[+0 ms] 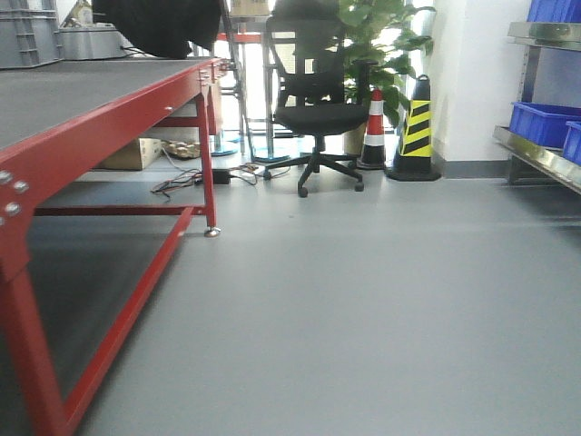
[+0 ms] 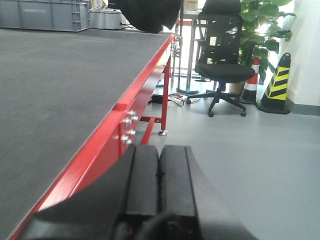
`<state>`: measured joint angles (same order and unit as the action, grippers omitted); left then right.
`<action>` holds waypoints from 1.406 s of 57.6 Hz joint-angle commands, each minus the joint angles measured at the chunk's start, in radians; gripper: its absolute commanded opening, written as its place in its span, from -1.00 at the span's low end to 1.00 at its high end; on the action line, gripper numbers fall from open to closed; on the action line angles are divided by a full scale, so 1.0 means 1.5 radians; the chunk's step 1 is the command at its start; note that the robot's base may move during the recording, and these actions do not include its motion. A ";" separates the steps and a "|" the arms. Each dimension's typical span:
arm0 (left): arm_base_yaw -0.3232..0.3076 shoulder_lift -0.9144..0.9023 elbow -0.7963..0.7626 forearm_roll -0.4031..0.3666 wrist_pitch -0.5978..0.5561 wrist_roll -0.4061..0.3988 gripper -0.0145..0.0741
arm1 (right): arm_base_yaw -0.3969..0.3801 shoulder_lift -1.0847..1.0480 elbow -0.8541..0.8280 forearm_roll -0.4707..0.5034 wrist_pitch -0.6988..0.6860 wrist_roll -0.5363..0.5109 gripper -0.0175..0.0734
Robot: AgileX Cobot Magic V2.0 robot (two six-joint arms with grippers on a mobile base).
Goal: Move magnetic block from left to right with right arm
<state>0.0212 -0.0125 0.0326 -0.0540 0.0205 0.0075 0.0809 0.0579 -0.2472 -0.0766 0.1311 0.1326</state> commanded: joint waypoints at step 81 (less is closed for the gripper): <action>-0.001 -0.008 0.005 -0.002 -0.056 -0.005 -0.96 | -0.005 0.007 -0.020 -0.007 -0.061 -0.003 0.00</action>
<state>0.0212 -0.0125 0.0326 -0.0540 0.0205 0.0075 0.0809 0.0579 -0.2472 -0.0766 0.1311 0.1326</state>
